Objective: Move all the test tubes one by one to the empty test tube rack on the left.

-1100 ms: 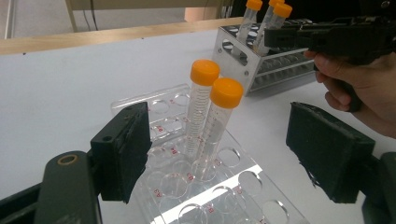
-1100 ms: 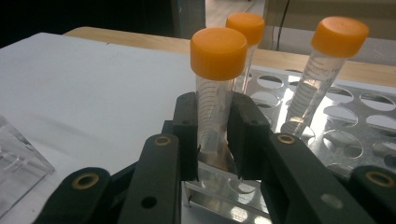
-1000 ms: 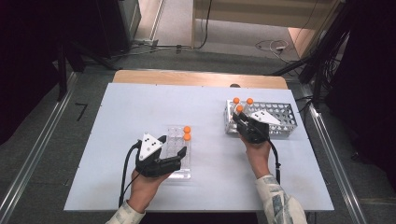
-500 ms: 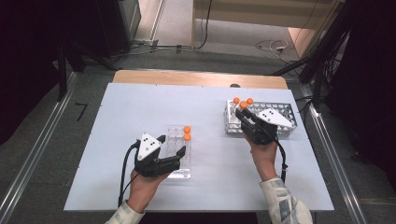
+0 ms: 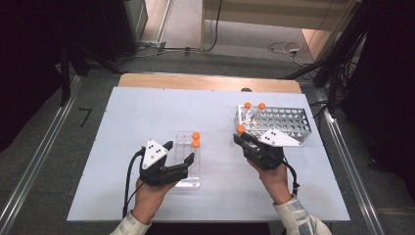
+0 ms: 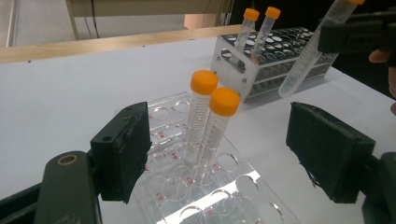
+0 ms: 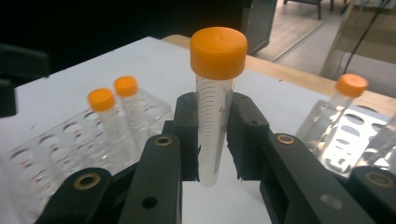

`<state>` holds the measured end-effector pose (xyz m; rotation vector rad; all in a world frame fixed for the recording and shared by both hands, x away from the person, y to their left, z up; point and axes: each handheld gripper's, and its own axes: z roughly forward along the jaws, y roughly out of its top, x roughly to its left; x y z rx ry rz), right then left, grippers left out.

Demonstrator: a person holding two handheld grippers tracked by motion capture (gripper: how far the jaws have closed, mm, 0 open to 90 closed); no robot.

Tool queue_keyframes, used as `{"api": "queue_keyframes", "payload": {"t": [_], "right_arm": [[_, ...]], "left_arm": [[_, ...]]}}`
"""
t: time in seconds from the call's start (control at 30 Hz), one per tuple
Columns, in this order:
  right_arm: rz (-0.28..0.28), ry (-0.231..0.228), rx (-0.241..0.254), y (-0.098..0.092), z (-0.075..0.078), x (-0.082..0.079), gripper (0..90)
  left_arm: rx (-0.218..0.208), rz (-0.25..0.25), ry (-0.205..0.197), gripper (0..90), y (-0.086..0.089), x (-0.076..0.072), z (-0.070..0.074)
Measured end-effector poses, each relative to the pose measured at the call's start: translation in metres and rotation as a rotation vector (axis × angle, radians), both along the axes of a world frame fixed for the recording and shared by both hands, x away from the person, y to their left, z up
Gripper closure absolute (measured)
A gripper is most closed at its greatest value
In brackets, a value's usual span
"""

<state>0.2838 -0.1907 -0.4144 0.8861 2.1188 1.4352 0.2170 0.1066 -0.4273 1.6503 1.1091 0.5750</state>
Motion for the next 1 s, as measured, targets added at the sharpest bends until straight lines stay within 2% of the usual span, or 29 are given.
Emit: {"api": "queue_keyframes", "payload": {"t": [0.3,0.63,0.83,1.0], "right_arm": [[0.078,0.036,-0.032,0.008,-0.014,-0.022,72.3],[0.135,0.053,-0.08,0.018,-0.03,-0.037,72.3],[0.168,0.064,-0.105,0.026,-0.037,-0.041,72.3],[0.188,0.069,-0.102,0.03,-0.038,-0.044,72.3]], "left_arm": [[-0.001,-0.026,-0.015,22.8,-0.008,-0.005,0.004],[0.011,-0.089,-0.037,25.5,-0.026,-0.012,0.009],[0.003,-0.146,-0.051,32.9,-0.037,-0.014,0.012],[0.007,-0.195,-0.048,39.9,-0.049,-0.013,0.011]]}}
